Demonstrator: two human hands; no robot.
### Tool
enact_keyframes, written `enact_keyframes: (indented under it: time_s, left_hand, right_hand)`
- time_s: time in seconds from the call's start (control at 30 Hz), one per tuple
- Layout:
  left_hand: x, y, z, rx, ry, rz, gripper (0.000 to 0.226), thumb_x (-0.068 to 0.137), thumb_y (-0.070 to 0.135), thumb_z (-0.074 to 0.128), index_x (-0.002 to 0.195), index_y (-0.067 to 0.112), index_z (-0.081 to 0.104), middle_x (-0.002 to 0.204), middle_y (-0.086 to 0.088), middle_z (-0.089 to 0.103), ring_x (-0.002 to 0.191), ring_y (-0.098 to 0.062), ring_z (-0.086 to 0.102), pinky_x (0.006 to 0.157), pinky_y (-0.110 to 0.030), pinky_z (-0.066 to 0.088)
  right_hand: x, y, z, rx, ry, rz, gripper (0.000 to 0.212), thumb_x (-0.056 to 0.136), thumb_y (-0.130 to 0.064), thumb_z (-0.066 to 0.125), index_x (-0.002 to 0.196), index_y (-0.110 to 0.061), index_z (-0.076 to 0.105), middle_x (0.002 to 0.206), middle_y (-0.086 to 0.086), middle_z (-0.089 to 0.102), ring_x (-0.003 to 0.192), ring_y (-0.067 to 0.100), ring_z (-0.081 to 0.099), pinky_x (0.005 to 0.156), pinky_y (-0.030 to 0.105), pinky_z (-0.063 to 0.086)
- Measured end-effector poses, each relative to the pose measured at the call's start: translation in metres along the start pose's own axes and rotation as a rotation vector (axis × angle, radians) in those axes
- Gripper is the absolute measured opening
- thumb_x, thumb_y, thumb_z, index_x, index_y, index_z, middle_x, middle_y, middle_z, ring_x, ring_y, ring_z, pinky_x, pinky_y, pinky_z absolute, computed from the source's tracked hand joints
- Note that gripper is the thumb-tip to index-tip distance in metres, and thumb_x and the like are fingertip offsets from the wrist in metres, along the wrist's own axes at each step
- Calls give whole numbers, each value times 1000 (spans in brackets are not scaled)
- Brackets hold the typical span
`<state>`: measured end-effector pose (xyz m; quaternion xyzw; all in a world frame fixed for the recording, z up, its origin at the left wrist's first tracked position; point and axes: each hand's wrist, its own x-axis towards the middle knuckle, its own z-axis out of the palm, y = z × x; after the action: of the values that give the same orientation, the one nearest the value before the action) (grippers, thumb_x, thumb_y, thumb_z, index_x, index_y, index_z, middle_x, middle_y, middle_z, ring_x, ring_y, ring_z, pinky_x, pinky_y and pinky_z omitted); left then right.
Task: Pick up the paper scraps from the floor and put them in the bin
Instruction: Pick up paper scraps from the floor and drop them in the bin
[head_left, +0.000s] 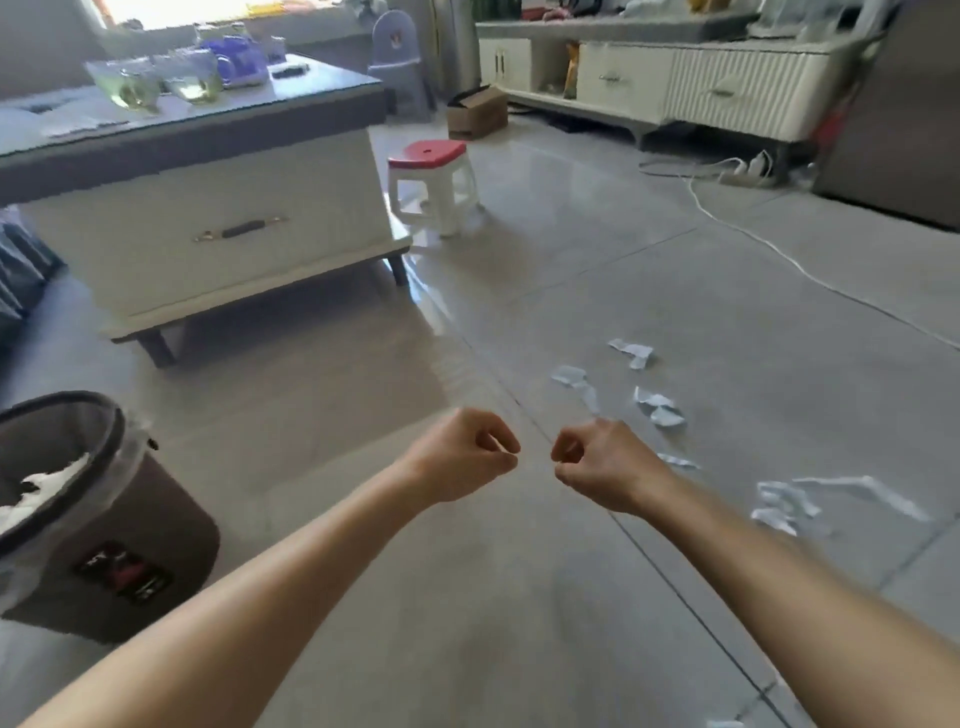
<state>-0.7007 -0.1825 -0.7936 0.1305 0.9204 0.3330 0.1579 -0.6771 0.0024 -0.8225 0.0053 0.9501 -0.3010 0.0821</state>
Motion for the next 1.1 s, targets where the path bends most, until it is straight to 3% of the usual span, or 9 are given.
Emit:
enact_keyframes:
  time_s: [0.13, 0.3, 0.47, 0.67, 0.8, 0.9, 1.1]
  left_hand:
    - [44, 54, 76, 148, -114, 31, 9, 83, 17, 67, 91, 20, 70, 76, 6, 65, 61, -3, 57, 55, -9, 42]
    - [90, 100, 158, 241, -219, -25, 9, 81, 17, 68, 88, 22, 70, 83, 2, 69, 69, -11, 64, 62, -17, 46]
    - [128, 111, 183, 330, -255, -97, 18, 81, 20, 67, 98, 18, 71, 97, -1, 71, 90, -19, 67, 74, -22, 50]
    - [195, 84, 189, 294, -166, -150, 24, 81, 22, 68, 104, 19, 70, 108, -4, 69, 96, -18, 63, 78, -23, 47]
    - [254, 57, 188, 235, -99, -175, 39, 78, 27, 76, 115, 19, 65, 123, -11, 58, 105, -24, 58, 80, -22, 40]
    - [296, 39, 178, 229, -64, -173, 54, 75, 26, 77, 126, 19, 58, 136, -13, 44, 118, -28, 50, 92, -27, 41]
    - [355, 19, 164, 301, -221, -204, 93, 70, 38, 82, 147, 35, 31, 160, -16, -1, 144, -35, 20, 115, -40, 27]
  right_hand:
    - [-38, 111, -43, 12, 20, 146, 20, 80, -16, 59, 97, -19, 70, 105, 7, 71, 97, 22, 65, 85, 30, 53]
    - [-74, 216, -85, 104, 81, 298, 15, 78, -20, 59, 88, -21, 70, 95, 3, 71, 91, 21, 65, 82, 33, 55]
    - [-59, 252, -97, 176, 93, 358, 13, 78, -17, 59, 86, -18, 69, 92, 3, 70, 88, 20, 65, 79, 36, 56]
    - [8, 263, -85, 233, 68, 369, 20, 79, -20, 57, 96, -18, 67, 95, 3, 69, 91, 23, 64, 81, 39, 56]
    - [68, 272, -75, 192, 45, 386, 25, 81, -21, 57, 105, -18, 64, 106, 3, 67, 99, 22, 62, 87, 36, 53]
    - [111, 275, -65, 134, 29, 399, 28, 82, -20, 56, 109, -17, 63, 112, 6, 64, 102, 24, 60, 87, 35, 51]
    - [169, 269, -54, 23, -72, 390, 37, 81, -25, 59, 117, -18, 56, 122, 8, 53, 109, 28, 55, 89, 37, 49]
